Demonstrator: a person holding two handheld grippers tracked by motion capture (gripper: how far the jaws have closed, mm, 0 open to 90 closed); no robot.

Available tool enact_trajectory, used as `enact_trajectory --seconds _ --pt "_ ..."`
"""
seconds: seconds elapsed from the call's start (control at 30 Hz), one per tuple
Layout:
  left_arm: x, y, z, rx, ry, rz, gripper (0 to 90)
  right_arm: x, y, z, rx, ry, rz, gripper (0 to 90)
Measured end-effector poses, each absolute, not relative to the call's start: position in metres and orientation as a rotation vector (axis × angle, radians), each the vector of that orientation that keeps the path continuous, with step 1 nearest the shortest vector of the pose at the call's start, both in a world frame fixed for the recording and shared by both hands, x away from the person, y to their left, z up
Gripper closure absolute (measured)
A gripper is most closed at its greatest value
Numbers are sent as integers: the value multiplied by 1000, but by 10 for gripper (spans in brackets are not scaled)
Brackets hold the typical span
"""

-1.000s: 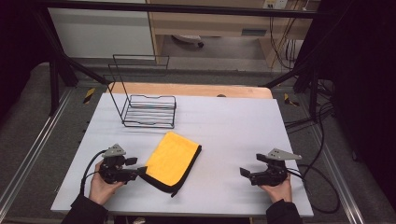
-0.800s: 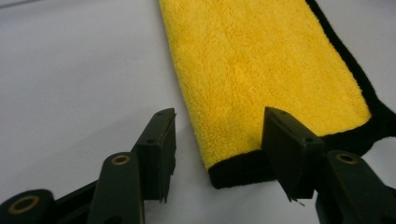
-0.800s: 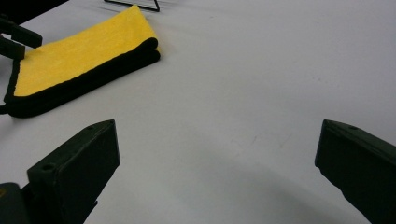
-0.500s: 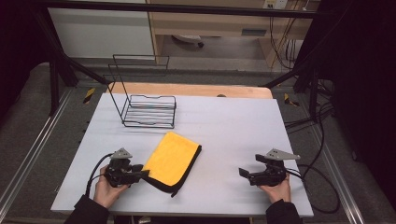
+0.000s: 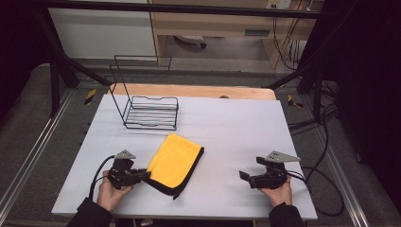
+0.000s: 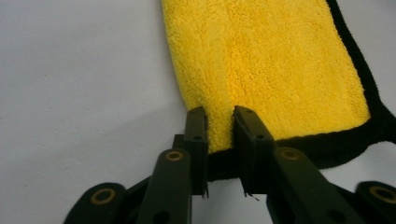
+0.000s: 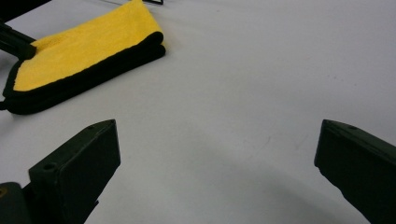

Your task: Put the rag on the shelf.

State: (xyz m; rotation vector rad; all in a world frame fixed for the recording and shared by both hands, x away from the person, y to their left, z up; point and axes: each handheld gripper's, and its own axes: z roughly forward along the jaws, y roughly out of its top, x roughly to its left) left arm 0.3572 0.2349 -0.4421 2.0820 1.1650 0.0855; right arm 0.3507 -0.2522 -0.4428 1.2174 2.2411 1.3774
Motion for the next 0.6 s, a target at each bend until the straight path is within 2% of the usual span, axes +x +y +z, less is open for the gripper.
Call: enact_trajectory --seconds 0.4,0.6 --pt "347 249 -435 2134 1118 8 808 350 -250 -442 1224 2245 1362 8" --pt "339 254 -434 2144 1122 29 807 349 -250 -442 1217 2248 1359 8"
